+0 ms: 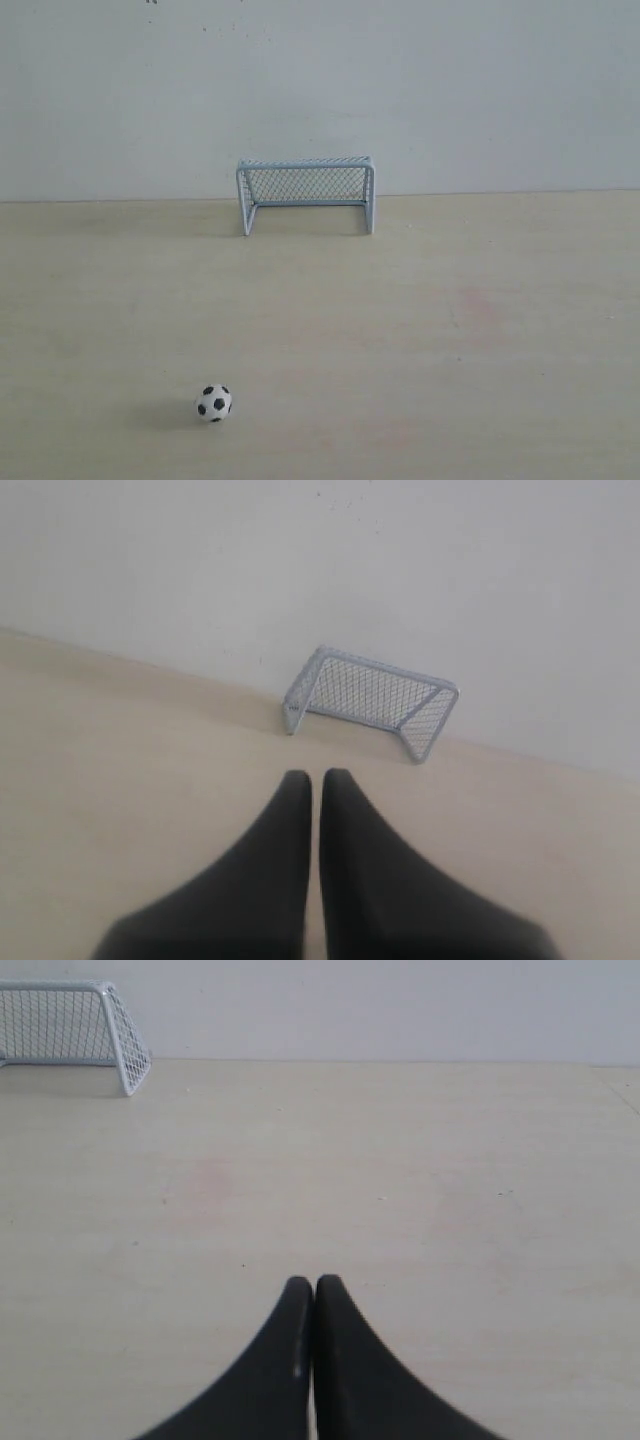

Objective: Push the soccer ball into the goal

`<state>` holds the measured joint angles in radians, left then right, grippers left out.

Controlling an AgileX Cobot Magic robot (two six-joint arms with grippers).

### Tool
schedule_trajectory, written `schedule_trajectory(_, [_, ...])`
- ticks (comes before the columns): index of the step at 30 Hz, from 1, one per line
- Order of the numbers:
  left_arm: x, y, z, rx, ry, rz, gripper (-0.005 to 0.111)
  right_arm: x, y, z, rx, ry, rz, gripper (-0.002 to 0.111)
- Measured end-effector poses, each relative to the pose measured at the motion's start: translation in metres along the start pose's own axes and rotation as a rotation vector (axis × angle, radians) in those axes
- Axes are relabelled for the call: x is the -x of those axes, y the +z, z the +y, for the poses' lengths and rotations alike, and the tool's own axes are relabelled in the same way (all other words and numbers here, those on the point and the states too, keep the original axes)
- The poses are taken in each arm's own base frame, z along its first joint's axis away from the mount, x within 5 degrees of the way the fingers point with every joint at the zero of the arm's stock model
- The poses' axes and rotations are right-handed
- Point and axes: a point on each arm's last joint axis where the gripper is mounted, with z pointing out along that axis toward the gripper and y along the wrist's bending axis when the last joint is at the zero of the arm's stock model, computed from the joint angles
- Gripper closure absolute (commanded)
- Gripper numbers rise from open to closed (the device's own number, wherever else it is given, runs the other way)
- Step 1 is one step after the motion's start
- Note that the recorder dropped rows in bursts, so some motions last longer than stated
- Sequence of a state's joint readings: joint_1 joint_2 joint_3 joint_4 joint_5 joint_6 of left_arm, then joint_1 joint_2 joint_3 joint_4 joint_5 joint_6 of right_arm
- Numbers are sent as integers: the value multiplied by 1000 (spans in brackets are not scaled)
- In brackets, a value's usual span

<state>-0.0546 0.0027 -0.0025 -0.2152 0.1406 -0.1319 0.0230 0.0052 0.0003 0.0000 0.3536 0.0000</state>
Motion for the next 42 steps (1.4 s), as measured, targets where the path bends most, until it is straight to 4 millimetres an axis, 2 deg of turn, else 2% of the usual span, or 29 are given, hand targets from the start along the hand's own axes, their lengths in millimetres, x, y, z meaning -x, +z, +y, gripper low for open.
schedule_trajectory(5, [-2,0,1,9,266,20,102,0,0,0,0,0,0,108])
schedule_trajectory(10, [-4,0,2,10,383,45,102,0,0,0,0,0,0,108])
schedule_trajectory(19, [-13,-1,3,16,311,145,102,0,0,0,0,0,0,108])
schedule_trajectory(42, [-13,-1,4,41,224,149,102,0,0,0,0,0,0,108])
